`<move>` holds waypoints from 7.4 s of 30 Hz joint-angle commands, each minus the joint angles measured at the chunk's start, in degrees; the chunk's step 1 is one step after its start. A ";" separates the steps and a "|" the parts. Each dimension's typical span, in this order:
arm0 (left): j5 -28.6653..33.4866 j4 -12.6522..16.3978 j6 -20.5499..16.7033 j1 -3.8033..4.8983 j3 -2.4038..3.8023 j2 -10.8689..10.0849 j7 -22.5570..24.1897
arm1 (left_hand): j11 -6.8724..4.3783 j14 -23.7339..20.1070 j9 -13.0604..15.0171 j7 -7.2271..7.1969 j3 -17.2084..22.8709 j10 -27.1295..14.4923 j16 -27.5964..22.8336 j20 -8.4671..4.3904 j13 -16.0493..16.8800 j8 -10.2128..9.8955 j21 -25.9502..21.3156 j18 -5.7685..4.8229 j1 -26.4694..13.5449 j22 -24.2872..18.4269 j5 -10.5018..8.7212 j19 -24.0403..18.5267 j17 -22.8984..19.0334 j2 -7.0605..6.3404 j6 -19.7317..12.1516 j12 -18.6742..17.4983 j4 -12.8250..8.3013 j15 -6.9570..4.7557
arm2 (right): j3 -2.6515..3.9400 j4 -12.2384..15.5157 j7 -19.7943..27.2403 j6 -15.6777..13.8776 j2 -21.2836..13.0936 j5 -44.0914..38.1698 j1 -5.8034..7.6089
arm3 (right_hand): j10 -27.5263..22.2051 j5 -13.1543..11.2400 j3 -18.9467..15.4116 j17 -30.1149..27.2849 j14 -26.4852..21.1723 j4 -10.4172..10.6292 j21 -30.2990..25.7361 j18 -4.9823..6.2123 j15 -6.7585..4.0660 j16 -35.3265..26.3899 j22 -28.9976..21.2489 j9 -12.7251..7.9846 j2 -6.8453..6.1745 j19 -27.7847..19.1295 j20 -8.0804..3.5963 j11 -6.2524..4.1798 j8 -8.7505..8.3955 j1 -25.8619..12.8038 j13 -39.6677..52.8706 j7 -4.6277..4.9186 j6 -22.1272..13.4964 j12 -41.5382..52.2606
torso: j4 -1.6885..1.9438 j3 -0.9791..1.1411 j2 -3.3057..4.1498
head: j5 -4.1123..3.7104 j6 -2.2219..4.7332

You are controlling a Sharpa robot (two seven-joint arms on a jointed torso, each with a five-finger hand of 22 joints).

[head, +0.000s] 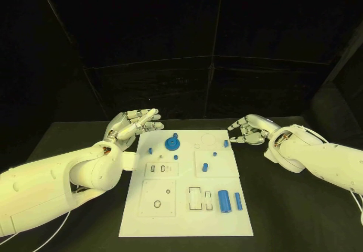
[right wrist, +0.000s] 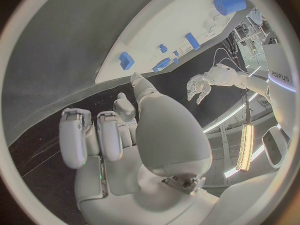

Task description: Assemble the parts on the task board

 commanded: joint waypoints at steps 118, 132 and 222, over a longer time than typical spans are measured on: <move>-0.29 -0.89 1.12 0.01 -0.07 0.43 -0.38 | -0.07 0.21 -0.07 -0.05 0.19 0.54 -0.35 -0.03 -0.10 -0.29 -0.43 0.89 0.92 -0.14 -0.17 0.56 0.12 0.24 0.55 -0.43 -0.73 -0.35 | 0.03 -0.90 -4.03 -1.32 1.77 -5.08 -1.99 | 4.17 -4.08 12.11 7.43 4.51 -8.45 0.63 -0.61 -2.17 0.60 8.61 0.74 3.94 1.13 -2.24 -2.71 5.41 4.47 5.24 -3.00 12.60 3.64 | 0.18 -0.09 -0.05 | -1.12 -0.97; -0.29 -0.89 1.18 0.02 -0.07 0.42 -0.41 | -0.10 0.23 -0.07 -0.08 0.27 0.59 -0.42 -0.04 -0.10 -0.31 -0.48 0.89 1.06 -0.17 -0.19 0.61 0.15 0.34 0.59 -0.47 -0.90 -0.37 | 0.03 -1.79 -4.73 -2.87 4.02 -5.79 -1.99 | 4.19 -4.37 12.45 7.54 4.53 -8.68 0.67 -0.64 -2.21 0.64 8.72 0.75 3.85 1.21 -2.30 -2.74 5.60 4.08 5.19 -3.04 12.79 3.54 | 0.21 -0.06 -0.03 | -0.95 -0.99; -0.29 -0.97 1.46 0.02 -0.08 0.16 -0.90 | -0.08 0.21 -0.08 -0.05 0.27 0.58 -0.54 -0.05 -0.12 -0.37 -0.56 0.88 1.06 -0.22 -0.22 0.62 0.16 0.37 0.57 -0.56 -1.01 -0.35 | 0.05 3.45 -17.94 -5.61 4.60 -11.26 -1.98 | 4.00 -9.80 11.42 7.52 4.54 -6.97 0.58 -0.64 -2.02 0.49 8.76 0.14 1.47 1.25 -2.12 -2.54 4.69 -1.45 5.22 -2.87 10.67 2.97 | 0.10 -0.04 -0.05 | -0.92 -1.40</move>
